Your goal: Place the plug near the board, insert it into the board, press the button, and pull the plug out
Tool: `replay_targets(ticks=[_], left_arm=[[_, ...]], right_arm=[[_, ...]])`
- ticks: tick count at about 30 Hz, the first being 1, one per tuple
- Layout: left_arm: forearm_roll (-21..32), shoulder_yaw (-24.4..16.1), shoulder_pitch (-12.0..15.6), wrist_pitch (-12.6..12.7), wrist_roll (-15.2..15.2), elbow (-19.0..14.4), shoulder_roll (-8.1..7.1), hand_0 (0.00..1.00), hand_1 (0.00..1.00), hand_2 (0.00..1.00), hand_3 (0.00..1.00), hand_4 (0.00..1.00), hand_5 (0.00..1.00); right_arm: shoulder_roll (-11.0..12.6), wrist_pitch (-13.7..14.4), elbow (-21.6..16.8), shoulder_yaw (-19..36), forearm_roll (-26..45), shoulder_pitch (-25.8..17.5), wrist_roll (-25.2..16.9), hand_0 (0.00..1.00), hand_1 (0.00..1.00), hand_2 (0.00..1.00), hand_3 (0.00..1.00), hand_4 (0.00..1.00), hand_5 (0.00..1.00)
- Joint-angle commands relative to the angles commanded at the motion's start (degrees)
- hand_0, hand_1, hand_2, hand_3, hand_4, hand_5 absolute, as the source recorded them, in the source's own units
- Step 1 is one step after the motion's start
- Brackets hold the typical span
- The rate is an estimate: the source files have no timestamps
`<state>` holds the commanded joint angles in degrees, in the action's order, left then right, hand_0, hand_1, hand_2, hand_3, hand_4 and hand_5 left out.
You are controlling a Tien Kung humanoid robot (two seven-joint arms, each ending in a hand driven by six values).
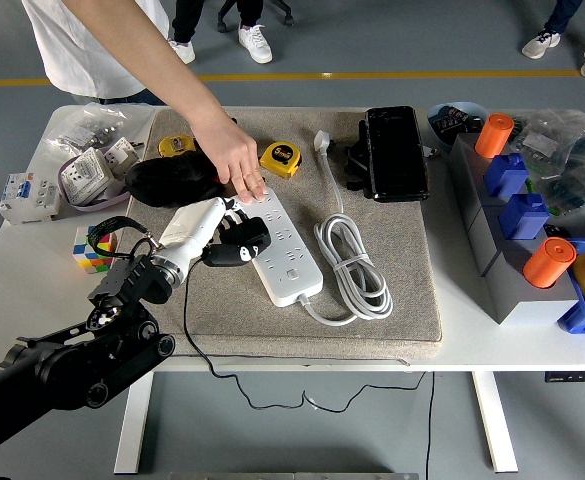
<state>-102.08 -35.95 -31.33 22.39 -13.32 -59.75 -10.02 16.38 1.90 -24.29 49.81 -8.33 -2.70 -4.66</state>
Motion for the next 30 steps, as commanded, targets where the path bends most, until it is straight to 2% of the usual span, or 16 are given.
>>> replay_targets(ticks=[1,2,7,8,18,24,30], left_arm=[[0.06,-0.03,0.04,0.22,0.22,0.00,0.00,0.259,0.377,0.416,0.518,0.715,0.230],[0.03,-0.06,0.09,0.30,0.32,-0.05,-0.02,0.228,0.331,0.337,0.461,0.696,0.193],[-0.17,0.04,0.12,1.03,1.57,-0.19,-0.09,0.228,0.331,0.337,0.461,0.696,0.193],[-0.21,0.04,0.14,1.18,1.84,-0.21,-0.10,0.228,0.312,0.317,0.435,0.682,0.167],[0.86,-1.21,0.68,4.02,7.34,-0.94,-0.53,0.222,0.309,0.312,0.432,0.680,0.155],[0.19,-3.36,1.19,4.51,8.56,-1.26,-1.06,0.221,0.310,0.316,0.435,0.687,0.151],[-0.44,-5.63,2.20,4.52,9.68,1.13,-2.34,0.222,0.313,0.320,0.445,0.694,0.155]], right_arm=[[0.00,0.00,0.00,-0.02,0.00,0.00,0.00,0.594,0.645,0.595,0.498,0.782,0.494],[0.00,0.00,-0.01,-0.04,-0.01,-0.03,-0.01,0.594,0.646,0.595,0.498,0.781,0.493],[-0.03,0.00,0.00,0.07,0.00,-0.01,-0.03,0.594,0.646,0.595,0.498,0.781,0.493],[-0.04,0.00,0.01,0.07,0.01,-0.01,-0.03,0.594,0.646,0.595,0.498,0.780,0.492],[-0.09,0.00,-0.01,0.11,-0.02,-0.03,-0.03,0.594,0.646,0.594,0.497,0.779,0.491],[-0.07,-0.01,0.00,0.02,-0.03,-0.05,-0.03,0.594,0.646,0.594,0.498,0.779,0.491],[-0.12,-0.01,0.02,0.10,-0.01,-0.04,-0.03,0.594,0.646,0.594,0.497,0.778,0.490]])
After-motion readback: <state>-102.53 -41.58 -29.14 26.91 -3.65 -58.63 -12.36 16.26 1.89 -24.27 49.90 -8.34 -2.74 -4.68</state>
